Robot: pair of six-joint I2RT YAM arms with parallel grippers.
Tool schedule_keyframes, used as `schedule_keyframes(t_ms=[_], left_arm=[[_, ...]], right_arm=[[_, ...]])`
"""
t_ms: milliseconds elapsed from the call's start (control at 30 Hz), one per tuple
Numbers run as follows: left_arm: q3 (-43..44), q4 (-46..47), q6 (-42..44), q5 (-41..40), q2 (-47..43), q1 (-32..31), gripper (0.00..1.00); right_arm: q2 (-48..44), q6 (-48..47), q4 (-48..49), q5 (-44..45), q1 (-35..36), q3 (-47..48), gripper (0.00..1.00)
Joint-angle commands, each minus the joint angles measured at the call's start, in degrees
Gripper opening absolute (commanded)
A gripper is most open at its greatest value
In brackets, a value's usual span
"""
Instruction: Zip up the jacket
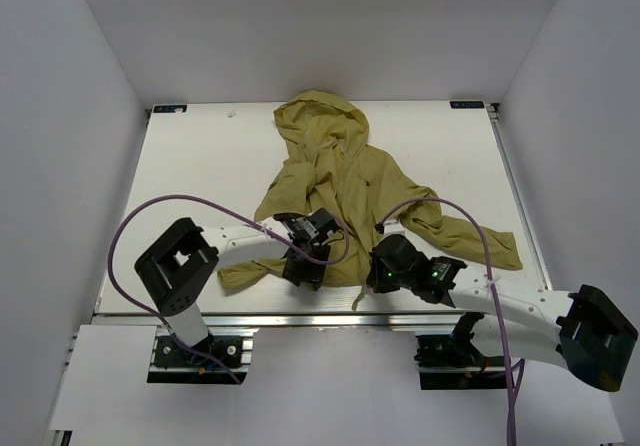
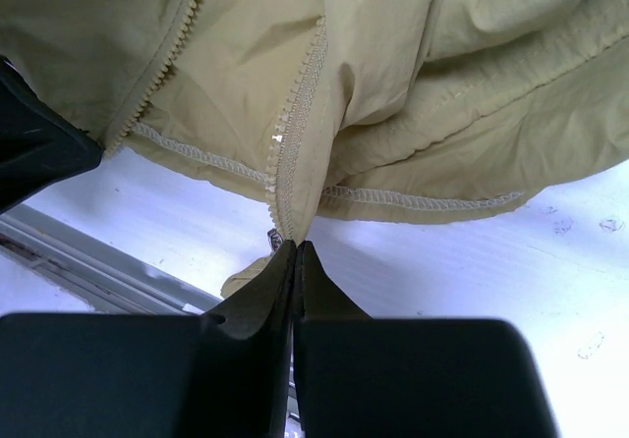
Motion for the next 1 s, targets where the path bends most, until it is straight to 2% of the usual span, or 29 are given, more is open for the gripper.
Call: schedule_keyframes(t_ms=[0, 167, 400, 500, 767, 967], left_arm=[[0.8, -0.3, -1.8, -2.0, 2.7, -1.0, 0.58], [2.0, -2.0, -3.3, -4.2, 4.3, -1.1, 0.49], [3.0, -3.5, -3.6, -3.7, 4.0, -1.2, 0.22], [2.3, -3.5, -3.6, -3.6, 2.0, -1.3, 0.00], [-0.7, 3.6, -1.6, 2.0, -5.4, -1.3, 0.00], [-1.4, 8.4, -1.3, 2.9, -15.8, -1.3, 0.00]], right_arm=[[-1.7, 1.2, 2.4, 0.6, -0.4, -1.2, 0.00], [-2.3, 1.3, 2.4, 1.0, -0.5, -1.6, 0.00], [-2.6, 1.1, 2.3, 1.2, -0.6, -1.9, 0.00], [-2.8, 0.9, 2.5, 1.2, -0.7, -2.0, 0.00], [-5.5, -2.0, 6.2, -1.7, -1.0, -3.4, 0.00], [-9.5, -4.8, 11.9, -5.6, -2.2, -4.9, 0.00]])
